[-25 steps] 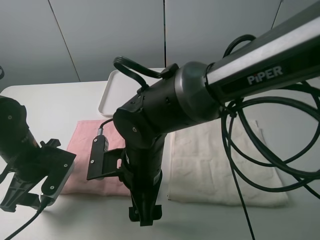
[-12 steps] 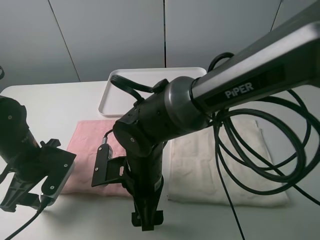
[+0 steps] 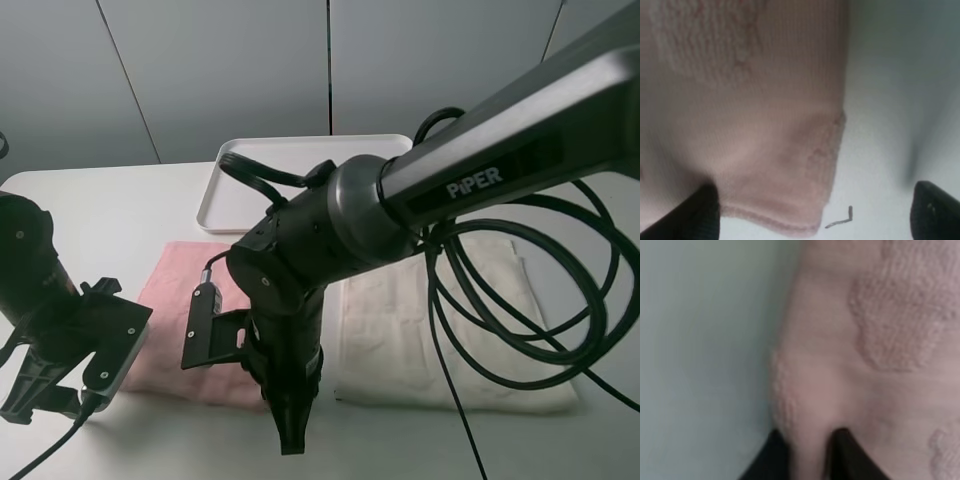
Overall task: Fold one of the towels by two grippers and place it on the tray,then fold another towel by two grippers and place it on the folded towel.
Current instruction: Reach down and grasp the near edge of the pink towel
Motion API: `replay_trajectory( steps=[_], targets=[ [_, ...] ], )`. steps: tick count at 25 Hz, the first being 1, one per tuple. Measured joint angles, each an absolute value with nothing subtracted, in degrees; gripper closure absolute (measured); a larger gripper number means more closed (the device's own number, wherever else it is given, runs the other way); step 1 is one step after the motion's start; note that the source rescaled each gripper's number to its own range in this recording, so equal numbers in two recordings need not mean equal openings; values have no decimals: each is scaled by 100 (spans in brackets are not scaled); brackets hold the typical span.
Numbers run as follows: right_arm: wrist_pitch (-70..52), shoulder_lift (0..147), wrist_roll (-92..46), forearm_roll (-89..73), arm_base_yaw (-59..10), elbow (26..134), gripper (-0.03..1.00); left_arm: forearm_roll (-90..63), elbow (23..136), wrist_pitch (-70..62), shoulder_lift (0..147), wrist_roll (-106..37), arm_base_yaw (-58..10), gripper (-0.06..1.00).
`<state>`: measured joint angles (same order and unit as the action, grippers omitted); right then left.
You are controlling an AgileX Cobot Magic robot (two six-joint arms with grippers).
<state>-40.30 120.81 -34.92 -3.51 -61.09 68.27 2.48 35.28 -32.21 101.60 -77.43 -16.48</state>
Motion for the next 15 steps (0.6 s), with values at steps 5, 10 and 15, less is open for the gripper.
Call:
replay_trajectory(
  steps=[5,10,15],
  targets=[
    [-4016,12081,-3345,-216,-6109,6827,97,248,3528,-3221,10160,-7710,-1648,-4],
    [-4016,12081,-3174,-202,-6109,6827,97,248,3528,-3208,10160,-7710,-1648,-4],
    [-4016,12081,-2994,-198,-6109,6827,97,248,3490,-3062,10160,-7660,-1648,-2]
  ],
)
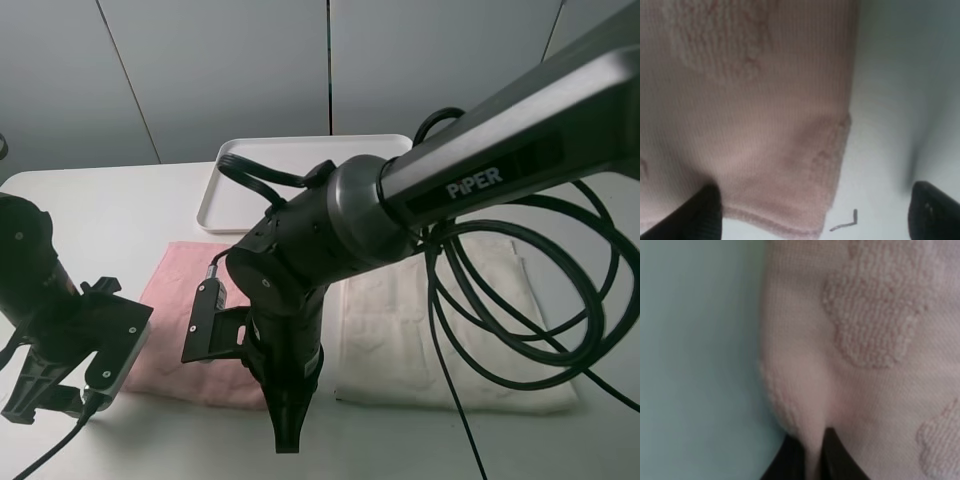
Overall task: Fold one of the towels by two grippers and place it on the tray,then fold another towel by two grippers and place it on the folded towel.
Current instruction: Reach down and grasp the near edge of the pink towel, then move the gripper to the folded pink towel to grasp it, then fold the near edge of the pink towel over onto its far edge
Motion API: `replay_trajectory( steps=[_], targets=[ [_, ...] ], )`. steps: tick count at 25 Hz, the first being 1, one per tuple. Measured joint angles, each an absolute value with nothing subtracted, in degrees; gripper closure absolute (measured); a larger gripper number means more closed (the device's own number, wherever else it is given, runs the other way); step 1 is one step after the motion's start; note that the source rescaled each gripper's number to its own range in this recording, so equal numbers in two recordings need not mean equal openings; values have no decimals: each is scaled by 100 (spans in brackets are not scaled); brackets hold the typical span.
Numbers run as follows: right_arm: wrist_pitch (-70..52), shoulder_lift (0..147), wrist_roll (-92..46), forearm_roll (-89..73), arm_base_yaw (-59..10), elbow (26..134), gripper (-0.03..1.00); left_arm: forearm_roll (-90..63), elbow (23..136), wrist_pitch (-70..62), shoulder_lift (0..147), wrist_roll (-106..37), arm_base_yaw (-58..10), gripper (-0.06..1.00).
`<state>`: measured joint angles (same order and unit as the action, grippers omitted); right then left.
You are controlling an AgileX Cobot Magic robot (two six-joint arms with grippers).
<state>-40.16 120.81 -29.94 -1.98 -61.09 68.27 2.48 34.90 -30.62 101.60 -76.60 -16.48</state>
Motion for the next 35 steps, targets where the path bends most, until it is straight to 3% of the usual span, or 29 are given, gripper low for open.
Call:
replay_trajectory(
  steps=[3,5,9,10,22,35],
  targets=[
    [-4016,12081,-2913,-198,-6109,6827,97,264,3309,-2666,10148,-7660,-1648,11],
    [-4027,12081,-2889,-198,-6109,6827,97,293,3226,-2338,10123,-7660,-1648,29],
    [-4039,12081,-2862,-198,-6109,6827,97,321,3216,-1912,10123,-7647,-1648,83],
    [-4039,12081,-2849,-198,-6109,6827,97,288,3216,-1886,10123,-7647,-1648,90],
    [-4077,11832,-2248,-163,-6109,6839,97,-134,3118,-1868,9738,-7296,-1648,92],
    [-4943,11307,-1411,-80,-6006,7821,97,-341,3394,-1934,8557,-5075,-1350,92]
  ],
)
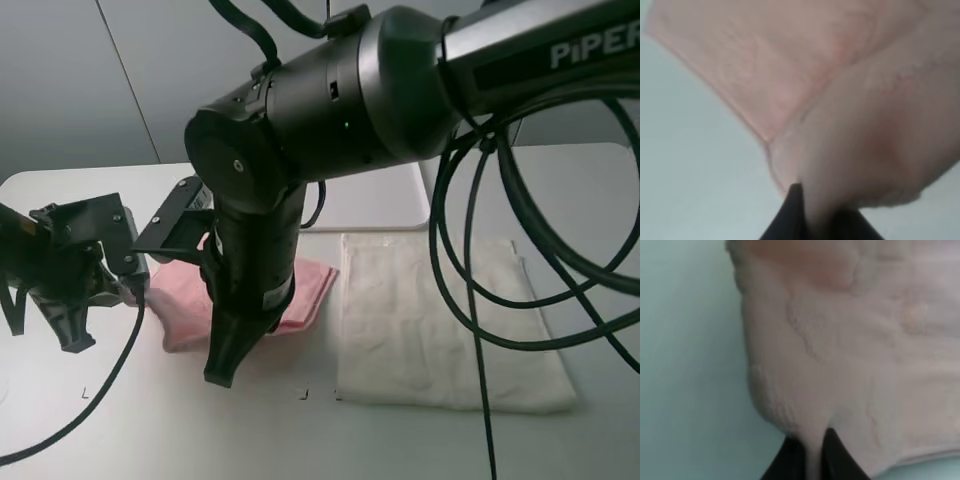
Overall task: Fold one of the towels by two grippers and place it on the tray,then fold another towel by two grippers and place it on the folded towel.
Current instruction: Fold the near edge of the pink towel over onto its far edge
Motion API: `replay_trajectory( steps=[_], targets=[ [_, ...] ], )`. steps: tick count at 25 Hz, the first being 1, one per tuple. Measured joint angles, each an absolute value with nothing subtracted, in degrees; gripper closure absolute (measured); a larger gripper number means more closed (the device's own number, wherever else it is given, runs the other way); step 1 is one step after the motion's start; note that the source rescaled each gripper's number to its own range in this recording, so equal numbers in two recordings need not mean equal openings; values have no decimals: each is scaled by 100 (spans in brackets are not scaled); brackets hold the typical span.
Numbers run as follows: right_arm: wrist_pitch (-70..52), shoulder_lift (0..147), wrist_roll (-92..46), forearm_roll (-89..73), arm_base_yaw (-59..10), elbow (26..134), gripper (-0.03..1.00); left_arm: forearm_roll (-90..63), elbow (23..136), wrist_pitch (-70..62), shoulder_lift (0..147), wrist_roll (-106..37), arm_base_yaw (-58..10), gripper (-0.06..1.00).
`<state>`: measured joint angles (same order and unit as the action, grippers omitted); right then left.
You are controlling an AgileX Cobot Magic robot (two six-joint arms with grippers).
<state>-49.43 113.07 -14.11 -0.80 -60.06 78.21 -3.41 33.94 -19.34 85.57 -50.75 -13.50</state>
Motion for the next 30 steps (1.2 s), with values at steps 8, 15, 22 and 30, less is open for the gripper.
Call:
replay_trajectory(
  steps=[8,15,22,30],
  targets=[
    [-4886,11307,-410,125,-5481,7979,97,-1223,3494,-1536,8514,-4956,-1151,92],
    [-4623,11307,410,540,-5256,7979,97,-1688,3494,-875,8559,-4941,-1151,92],
    [-4490,11462,1059,1003,-5256,7979,97,-1800,3810,-783,9246,-4699,-1151,92],
    [-4249,11501,2003,1902,-5205,7967,96,-1991,4062,-454,9627,-4639,-1141,91]
  ],
)
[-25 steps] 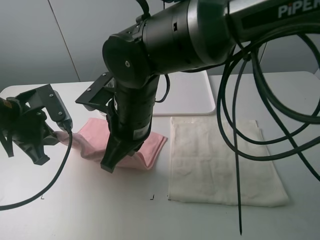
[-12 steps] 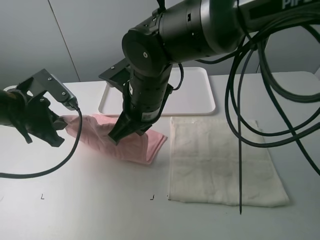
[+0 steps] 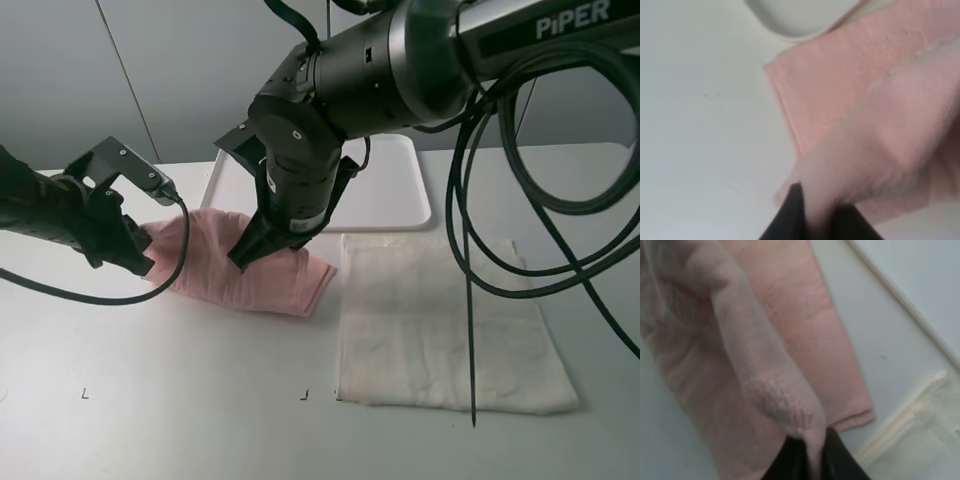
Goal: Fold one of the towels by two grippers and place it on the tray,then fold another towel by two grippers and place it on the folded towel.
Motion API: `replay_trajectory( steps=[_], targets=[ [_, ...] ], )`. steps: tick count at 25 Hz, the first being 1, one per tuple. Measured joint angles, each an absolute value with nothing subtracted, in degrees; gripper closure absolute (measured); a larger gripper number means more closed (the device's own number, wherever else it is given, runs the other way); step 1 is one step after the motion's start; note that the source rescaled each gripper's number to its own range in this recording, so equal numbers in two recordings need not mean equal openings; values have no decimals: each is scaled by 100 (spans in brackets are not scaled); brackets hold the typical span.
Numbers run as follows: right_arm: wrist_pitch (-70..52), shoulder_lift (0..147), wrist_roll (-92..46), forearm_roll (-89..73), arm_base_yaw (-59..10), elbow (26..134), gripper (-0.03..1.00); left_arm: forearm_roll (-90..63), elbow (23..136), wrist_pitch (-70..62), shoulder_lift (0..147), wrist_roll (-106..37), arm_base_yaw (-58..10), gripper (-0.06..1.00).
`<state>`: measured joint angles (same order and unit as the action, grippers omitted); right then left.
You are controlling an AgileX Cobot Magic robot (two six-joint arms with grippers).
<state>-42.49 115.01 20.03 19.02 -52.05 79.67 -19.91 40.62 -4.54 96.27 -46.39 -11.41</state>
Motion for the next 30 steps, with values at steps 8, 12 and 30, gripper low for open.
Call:
replay_trajectory(
  steps=[8,12,30],
  targets=[
    [-4113,11742,3017,2317,-5195,7967,10,-2383,4097,181,9652,-4358,-1141,0],
    [-4132,11753,3377,2613,-5195,7967,-3,-2490,4278,-130,9664,-4345,-1141,-5],
    [-4925,11764,1541,69,-4598,7967,-3,-182,7148,-4273,11573,-558,-693,-5]
  ],
)
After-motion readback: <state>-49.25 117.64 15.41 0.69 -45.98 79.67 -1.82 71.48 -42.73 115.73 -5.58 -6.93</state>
